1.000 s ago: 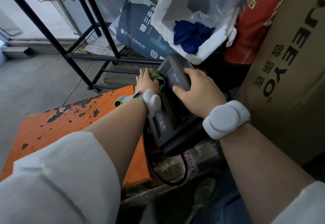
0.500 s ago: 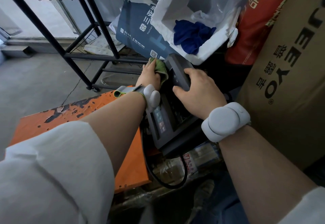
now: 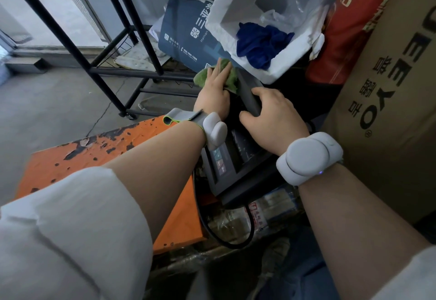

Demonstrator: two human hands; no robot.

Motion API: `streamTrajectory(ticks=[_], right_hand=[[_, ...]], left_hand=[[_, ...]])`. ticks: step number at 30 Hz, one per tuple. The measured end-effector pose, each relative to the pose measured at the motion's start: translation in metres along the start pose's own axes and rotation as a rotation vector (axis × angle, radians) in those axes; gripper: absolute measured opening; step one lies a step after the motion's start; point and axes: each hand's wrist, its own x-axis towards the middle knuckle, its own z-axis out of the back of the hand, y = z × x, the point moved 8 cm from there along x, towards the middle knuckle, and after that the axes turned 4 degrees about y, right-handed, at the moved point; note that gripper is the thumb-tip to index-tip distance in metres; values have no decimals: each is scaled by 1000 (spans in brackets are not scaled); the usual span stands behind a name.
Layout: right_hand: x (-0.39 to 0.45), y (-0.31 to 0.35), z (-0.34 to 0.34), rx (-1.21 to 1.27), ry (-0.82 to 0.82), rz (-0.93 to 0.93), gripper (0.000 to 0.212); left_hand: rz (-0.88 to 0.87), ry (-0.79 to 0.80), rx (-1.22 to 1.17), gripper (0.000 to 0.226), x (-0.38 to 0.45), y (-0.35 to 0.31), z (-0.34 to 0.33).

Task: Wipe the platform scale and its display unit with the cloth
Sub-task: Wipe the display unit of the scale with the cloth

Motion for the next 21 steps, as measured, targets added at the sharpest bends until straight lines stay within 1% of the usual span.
streamTrajectory(ticks=[2, 5, 9, 11, 13, 17, 21], right_hand=[[1, -1, 1, 16, 3, -4, 56], [4, -5, 2, 75, 7, -14, 50], [3, -14, 7, 297, -21, -83, 45], [2, -20, 11, 345, -47, -113, 45], [2, -21, 11, 287, -39, -105, 46], [4, -24, 12, 182, -41, -136, 47], [6, -27, 11, 133, -24, -148, 45]], left_hand=[[-24, 1, 8, 72, -9, -4, 0], [-86, 14, -42, 71, -28, -14, -4], [-152, -13, -122, 62, -57, -21, -7], [-156, -13, -135, 58, -61, -23, -7], [-151, 13, -127, 54, -57, -24, -4], [-102, 47, -63, 58, -31, -25, 2], [-105, 60, -53, 51, -31, -30, 1]])
